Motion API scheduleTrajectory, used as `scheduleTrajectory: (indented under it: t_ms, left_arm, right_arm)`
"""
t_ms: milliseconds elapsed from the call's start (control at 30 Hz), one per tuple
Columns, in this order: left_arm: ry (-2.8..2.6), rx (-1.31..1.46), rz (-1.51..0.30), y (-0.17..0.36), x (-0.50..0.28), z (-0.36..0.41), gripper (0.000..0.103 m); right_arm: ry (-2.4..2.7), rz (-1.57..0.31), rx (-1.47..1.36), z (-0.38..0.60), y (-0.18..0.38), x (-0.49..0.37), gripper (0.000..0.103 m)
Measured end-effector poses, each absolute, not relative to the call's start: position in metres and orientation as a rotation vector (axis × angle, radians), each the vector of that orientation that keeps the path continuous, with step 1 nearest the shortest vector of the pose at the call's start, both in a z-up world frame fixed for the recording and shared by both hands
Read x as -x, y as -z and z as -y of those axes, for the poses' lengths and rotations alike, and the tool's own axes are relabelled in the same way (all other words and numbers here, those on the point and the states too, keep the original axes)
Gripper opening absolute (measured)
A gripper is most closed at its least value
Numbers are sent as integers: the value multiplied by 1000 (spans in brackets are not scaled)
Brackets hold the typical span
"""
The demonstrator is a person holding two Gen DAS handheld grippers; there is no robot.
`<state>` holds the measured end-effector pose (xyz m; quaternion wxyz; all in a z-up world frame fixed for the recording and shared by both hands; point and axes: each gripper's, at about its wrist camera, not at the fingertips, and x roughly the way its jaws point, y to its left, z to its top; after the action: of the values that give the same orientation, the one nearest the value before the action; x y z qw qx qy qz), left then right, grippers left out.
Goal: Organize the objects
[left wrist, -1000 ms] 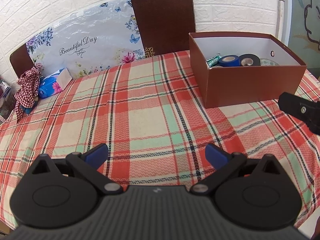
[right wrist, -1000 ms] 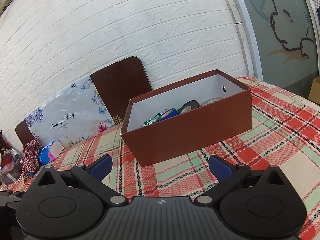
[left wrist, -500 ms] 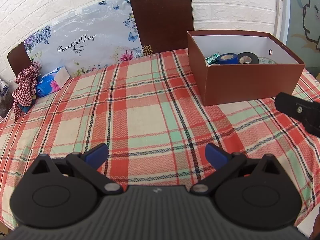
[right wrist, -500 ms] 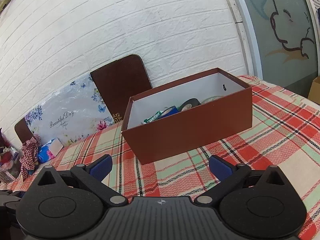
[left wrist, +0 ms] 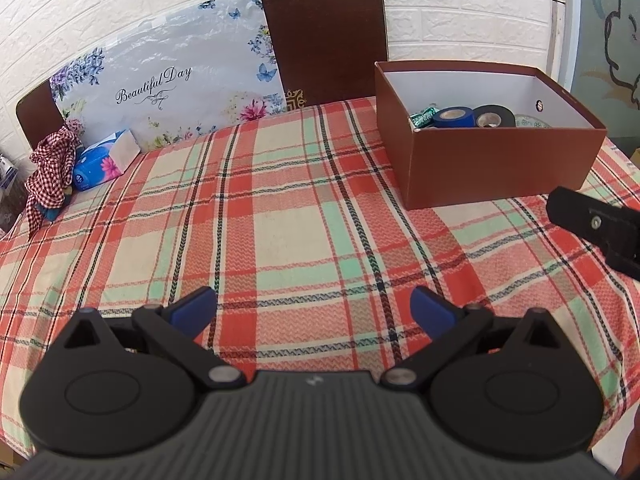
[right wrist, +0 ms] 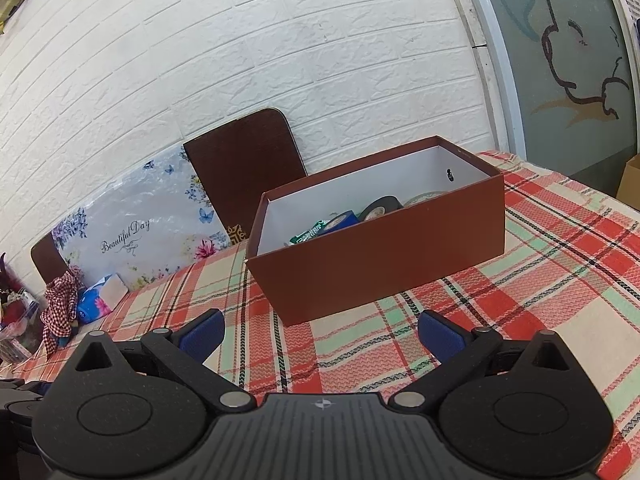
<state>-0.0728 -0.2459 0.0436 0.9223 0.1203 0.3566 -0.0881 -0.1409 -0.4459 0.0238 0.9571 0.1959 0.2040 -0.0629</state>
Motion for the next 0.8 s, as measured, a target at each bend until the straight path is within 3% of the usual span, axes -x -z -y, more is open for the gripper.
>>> scheduleTrajectory:
  t_ms: [800]
  left_arm:
    - [186, -238, -745, -40, 73, 242, 103]
  right_arm:
    - [126, -426, -394, 441, -22, 140, 102]
